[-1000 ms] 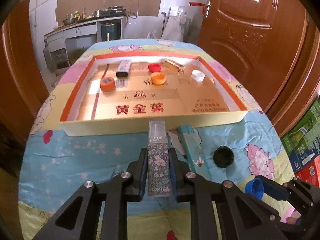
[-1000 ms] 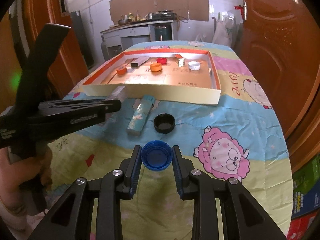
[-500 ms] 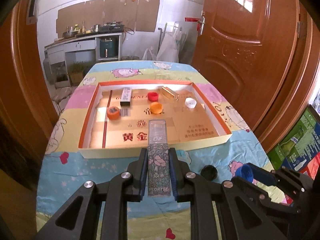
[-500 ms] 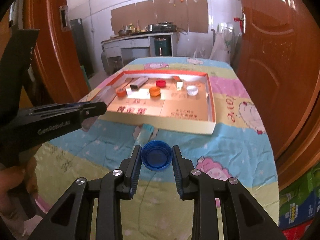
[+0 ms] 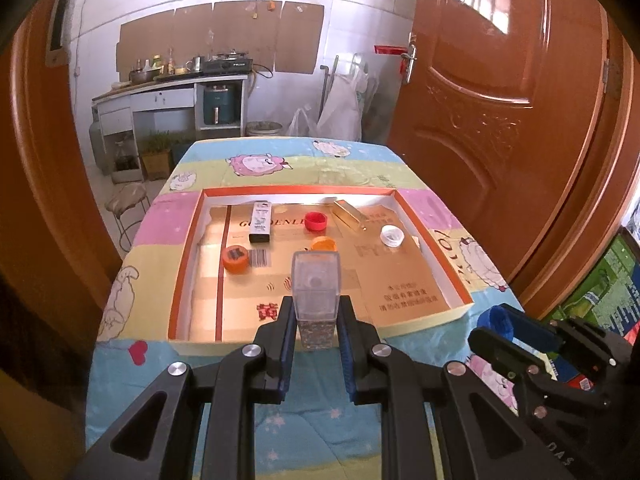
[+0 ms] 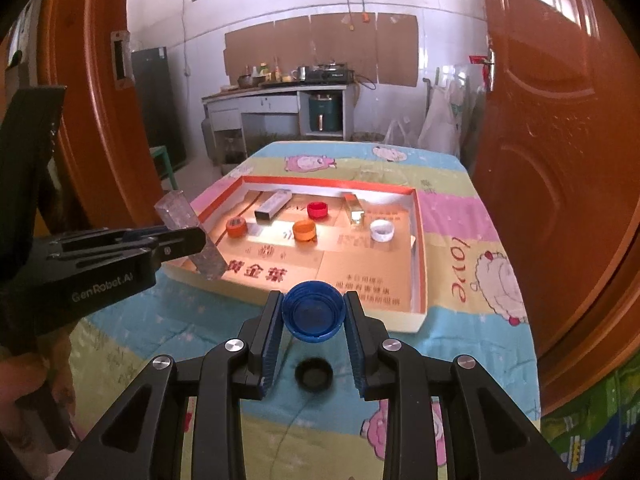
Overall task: Organize rigid objects
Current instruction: 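Carry the blue cap and floral lip tube into the tray with both tools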
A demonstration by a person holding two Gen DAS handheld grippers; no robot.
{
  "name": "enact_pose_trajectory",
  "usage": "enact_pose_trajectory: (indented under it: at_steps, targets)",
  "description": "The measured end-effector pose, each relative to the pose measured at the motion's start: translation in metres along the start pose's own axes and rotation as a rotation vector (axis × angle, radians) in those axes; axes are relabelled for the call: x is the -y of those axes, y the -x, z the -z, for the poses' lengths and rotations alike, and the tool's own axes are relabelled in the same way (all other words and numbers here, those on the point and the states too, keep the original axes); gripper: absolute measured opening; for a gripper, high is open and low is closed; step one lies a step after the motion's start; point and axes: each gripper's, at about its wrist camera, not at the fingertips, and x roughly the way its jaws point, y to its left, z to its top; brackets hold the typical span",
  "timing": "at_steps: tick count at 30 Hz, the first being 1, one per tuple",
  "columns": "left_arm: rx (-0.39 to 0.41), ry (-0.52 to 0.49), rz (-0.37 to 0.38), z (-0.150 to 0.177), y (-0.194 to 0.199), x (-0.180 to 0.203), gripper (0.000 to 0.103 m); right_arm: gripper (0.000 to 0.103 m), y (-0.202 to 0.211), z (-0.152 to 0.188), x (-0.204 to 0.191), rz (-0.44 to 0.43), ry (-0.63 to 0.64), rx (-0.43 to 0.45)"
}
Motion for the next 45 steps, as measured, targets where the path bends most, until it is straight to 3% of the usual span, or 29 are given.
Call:
enact_pose_trajectory:
  at_steps: [10,24,35,45]
  targets:
    - [-0.059,0.011,0.012,-0.011,-0.028,-0.012,0.020,0.031,-0.022,-0.009,0.014,0.000,-0.028,-0.020]
    - [-0.257,-0.016,-0.008,-0.029,-0.085,-0.020,0.021,0.031,-0.054,-0.024,0.033,-0.038,-0.041,-0.064]
    - [-0.312,0.000,0.014,-0.039,-0.123,-0.024,0.021,0.031,-0.088,-0.045,0.034,-0.064,0.002,-0.090]
    - [-0.301,0.013,-0.001,-0.040,-0.139,-0.031,0.020,0.031,-0.114,-0.053,0.035,-0.062,0.016,-0.122]
